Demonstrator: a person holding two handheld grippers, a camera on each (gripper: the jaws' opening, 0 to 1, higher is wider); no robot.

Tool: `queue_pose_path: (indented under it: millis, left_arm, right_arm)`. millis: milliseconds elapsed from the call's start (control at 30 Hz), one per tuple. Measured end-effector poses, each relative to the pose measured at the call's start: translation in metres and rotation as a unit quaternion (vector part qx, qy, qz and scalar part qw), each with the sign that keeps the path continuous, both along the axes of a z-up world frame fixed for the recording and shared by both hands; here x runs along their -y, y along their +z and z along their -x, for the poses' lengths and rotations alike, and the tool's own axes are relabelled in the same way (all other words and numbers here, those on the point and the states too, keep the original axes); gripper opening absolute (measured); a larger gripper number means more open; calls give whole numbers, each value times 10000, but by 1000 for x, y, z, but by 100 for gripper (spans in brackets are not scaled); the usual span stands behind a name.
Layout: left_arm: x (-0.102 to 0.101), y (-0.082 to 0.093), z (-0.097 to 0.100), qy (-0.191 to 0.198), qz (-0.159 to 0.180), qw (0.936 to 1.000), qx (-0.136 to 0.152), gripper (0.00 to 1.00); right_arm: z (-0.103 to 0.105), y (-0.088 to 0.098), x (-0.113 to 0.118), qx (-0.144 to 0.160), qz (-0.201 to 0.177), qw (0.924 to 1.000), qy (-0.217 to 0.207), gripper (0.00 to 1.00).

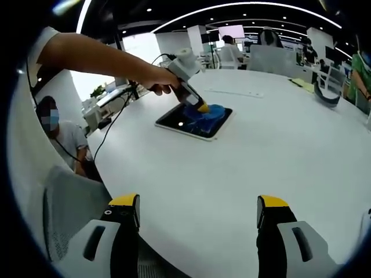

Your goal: Wipe the mirror surface with the cleaning cloth until all visible marks leave the cleaned area.

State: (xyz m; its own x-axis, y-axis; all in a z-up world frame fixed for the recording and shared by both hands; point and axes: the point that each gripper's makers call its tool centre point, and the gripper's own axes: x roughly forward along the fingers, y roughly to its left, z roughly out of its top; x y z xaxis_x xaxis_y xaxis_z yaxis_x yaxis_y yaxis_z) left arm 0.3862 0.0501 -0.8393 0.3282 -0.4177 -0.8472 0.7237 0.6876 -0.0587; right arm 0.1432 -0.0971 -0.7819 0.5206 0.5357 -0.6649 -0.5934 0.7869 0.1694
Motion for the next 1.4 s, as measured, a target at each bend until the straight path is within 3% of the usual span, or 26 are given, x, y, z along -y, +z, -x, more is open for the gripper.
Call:
queue_pose_path:
  millis: [1400]
  left_arm:
    - [0, 0, -25, 21, 6, 10000, 78, 6]
  right_arm:
    - [-4, -8, 1, -87, -37, 9999, -60, 82]
